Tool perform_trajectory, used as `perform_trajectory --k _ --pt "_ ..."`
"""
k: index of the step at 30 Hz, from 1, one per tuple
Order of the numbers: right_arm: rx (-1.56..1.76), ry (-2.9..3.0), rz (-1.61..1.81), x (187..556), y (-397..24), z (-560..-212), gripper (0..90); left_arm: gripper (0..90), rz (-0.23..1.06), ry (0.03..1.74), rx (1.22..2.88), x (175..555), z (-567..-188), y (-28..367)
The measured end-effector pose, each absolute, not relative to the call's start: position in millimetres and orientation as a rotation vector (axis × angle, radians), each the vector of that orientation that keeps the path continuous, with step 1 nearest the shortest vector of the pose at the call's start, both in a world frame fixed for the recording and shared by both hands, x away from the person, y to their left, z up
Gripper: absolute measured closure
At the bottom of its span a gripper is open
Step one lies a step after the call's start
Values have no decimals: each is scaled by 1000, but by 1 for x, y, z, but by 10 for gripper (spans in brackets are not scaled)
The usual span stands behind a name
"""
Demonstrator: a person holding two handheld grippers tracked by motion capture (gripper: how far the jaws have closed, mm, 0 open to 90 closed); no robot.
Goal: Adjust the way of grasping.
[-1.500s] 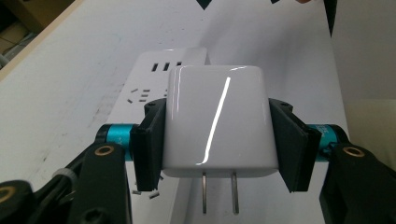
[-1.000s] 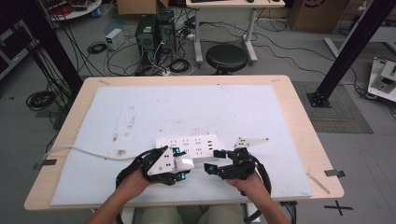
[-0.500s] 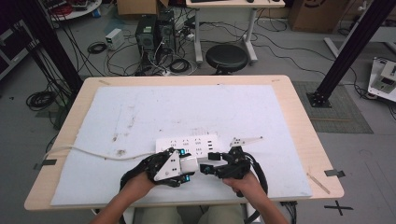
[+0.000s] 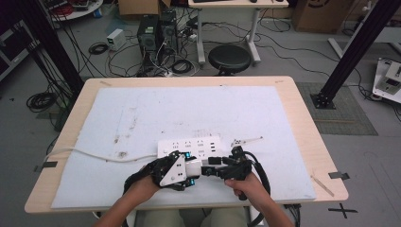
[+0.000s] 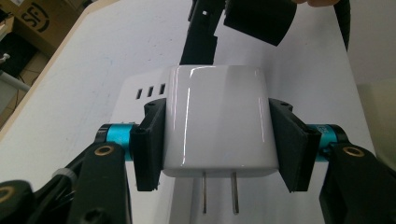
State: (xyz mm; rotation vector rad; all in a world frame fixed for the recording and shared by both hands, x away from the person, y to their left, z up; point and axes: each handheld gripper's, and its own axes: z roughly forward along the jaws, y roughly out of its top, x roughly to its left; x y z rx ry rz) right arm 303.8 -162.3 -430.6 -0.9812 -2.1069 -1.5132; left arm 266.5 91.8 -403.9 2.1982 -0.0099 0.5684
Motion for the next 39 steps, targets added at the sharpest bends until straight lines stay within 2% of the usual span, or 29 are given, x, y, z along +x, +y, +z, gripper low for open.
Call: perform_trajectory --k 11,25,28,33,39 --pt "-993 -2027 -1465 309 -158 -435 168 424 565 -23 2192 266 -403 89" --pt "-993 -1998 -1444 313 -156 -438 264 425 567 -30 2186 265 -403 86" --pt "-975 -1984 -1437 314 -154 -440 323 425 565 -38 2187 265 -403 85" --pt "-966 -1970 -1428 314 -152 -441 367 425 560 -44 2185 265 -403 84" --pt "-920 -1957 -1415 316 -152 -443 512 425 557 -69 2189 263 -404 83"
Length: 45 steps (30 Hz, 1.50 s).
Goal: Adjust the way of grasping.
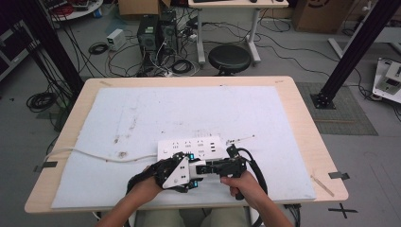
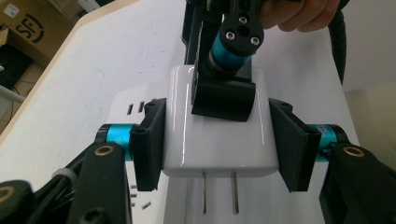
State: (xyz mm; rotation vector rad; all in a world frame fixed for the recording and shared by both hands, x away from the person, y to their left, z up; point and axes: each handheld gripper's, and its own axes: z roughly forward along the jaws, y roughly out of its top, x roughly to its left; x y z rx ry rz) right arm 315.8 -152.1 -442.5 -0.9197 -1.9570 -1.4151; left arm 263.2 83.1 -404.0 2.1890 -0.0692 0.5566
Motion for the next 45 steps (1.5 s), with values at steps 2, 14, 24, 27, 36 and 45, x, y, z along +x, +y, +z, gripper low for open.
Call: perform_trajectory --k 2,14,24,27,36,45 --pt "-915 -1948 -1393 315 -152 -442 548 425 559 -78 2194 263 -404 82" --pt "-916 -2021 -1401 315 -156 -437 635 271 413 88 2197 275 -405 88" --pt "-943 -2133 -1495 318 -172 -423 637 261 356 288 2078 285 -405 119" --pt "-940 -2163 -1504 318 -174 -419 637 260 346 343 2029 288 -405 128" --pt "-971 -2284 -1517 317 -190 -404 637 243 384 552 1855 297 -398 172" --pt "-1012 -2377 -1527 318 -206 -388 637 243 440 638 1803 296 -397 202"
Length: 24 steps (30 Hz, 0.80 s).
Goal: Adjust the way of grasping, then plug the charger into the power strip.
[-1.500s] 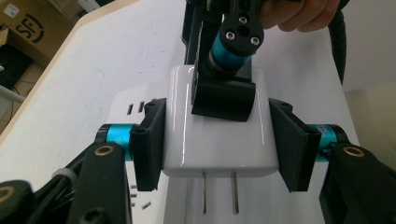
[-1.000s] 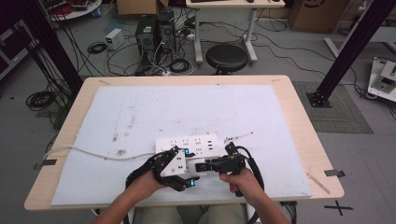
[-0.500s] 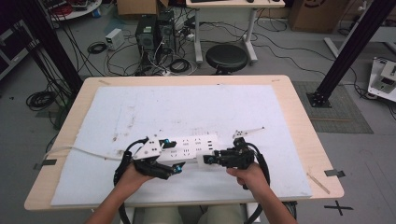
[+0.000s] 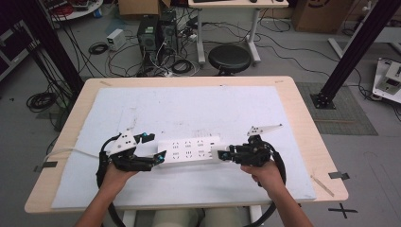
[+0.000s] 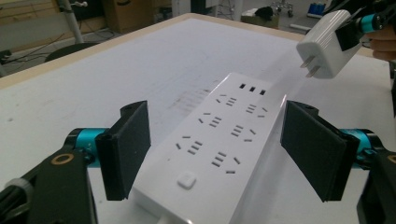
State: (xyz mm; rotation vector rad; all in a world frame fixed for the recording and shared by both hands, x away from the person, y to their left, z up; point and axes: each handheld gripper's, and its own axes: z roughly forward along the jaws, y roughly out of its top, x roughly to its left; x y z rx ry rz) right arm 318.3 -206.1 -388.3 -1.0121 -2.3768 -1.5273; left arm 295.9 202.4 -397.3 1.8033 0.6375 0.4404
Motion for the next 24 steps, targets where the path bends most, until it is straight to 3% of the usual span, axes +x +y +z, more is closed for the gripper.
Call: perform_trajectory --k 24 --pt "-895 -2641 -1399 340 -203 -360 637 236 468 715 1754 295 -395 230"
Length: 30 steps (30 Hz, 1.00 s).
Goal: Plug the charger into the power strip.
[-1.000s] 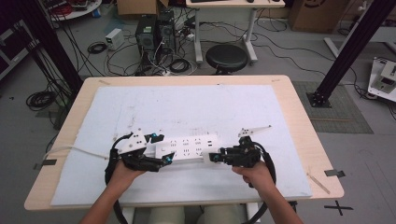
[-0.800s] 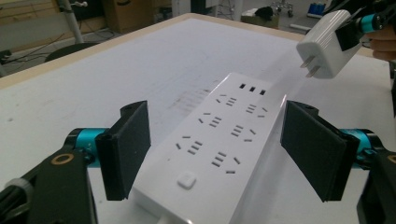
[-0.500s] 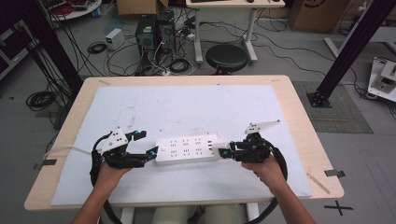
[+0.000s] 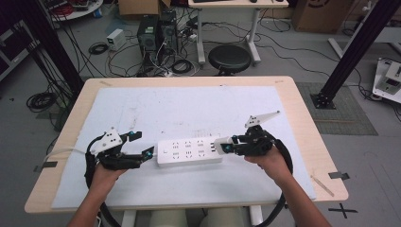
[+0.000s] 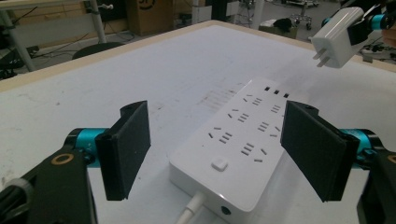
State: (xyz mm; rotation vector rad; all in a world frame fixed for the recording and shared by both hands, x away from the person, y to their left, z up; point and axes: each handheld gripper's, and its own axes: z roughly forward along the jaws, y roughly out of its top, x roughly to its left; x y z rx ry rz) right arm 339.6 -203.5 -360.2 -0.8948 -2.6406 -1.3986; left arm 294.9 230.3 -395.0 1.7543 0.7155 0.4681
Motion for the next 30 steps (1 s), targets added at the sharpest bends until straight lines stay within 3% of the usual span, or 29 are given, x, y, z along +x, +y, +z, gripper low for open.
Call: perform_trajectory --k 30 --pt "-661 -2851 -1157 381 -160 -335 638 232 518 752 1735 289 -402 256"
